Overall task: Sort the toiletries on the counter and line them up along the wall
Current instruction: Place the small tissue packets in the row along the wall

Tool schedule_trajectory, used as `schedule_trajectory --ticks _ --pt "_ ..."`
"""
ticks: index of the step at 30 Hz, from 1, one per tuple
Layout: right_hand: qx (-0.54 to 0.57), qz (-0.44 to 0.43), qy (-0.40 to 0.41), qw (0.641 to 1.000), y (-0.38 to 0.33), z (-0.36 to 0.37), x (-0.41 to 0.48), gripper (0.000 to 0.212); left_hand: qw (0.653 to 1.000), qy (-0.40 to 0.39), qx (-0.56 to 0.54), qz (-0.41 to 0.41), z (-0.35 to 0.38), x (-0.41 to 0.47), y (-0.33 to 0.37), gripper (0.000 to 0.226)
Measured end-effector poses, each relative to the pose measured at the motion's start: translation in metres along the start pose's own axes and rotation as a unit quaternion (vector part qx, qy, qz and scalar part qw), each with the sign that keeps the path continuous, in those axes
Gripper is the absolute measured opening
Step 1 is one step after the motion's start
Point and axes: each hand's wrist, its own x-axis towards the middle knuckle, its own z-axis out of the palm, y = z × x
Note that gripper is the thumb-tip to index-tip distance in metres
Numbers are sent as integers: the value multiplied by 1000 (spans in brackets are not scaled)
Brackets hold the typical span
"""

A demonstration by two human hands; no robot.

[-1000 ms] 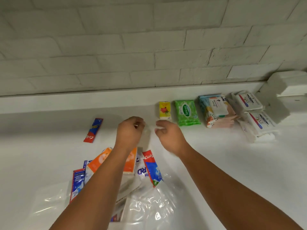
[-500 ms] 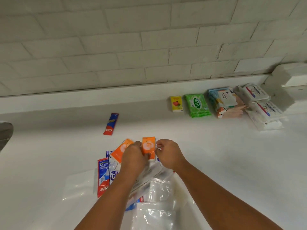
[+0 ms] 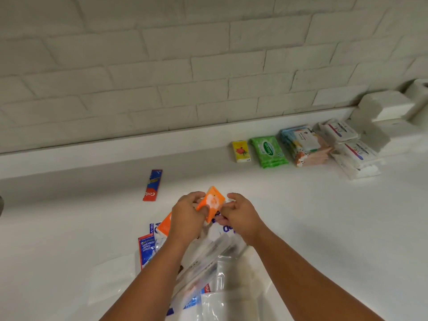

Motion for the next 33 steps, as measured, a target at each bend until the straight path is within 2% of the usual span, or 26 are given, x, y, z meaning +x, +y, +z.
schedule_trajectory --ticks 4,7,10,13,17,21,25,28,30,33 --pt "-127 -40 42 990 -16 -23 13 58 998 -44 10 36 -14 20 20 29" --pt "-176 -71 -21 982 -33 -42 21 51 991 -121 3 58 -19 34 41 38" --pt "-217 -97 -84 968 -43 -58 31 27 982 -170 -35 77 -13 51 60 45" --pt "-177 -101 -74 976 -47 -71 41 17 985 -118 -91 81 6 69 74 45" --pt "-48 -66 -9 997 -51 -85 63 16 993 -23 -119 8 42 83 84 39" --pt "41 -48 24 998 -58 -94 93 9 984 -19 -160 -82 79 91 81 37" --pt "-8 -34 32 999 -71 -96 121 17 988 16 -132 -82 100 109 92 2" --pt "-121 -49 52 990 -83 -96 144 29 986 55 -120 -99 108 138 96 3" --pt "-194 -55 71 977 -91 -98 155 35 987 62 -98 -108 113 159 93 15" --pt "-222 -52 71 971 -98 -100 162 32 990 48 -61 -116 121 183 86 22"
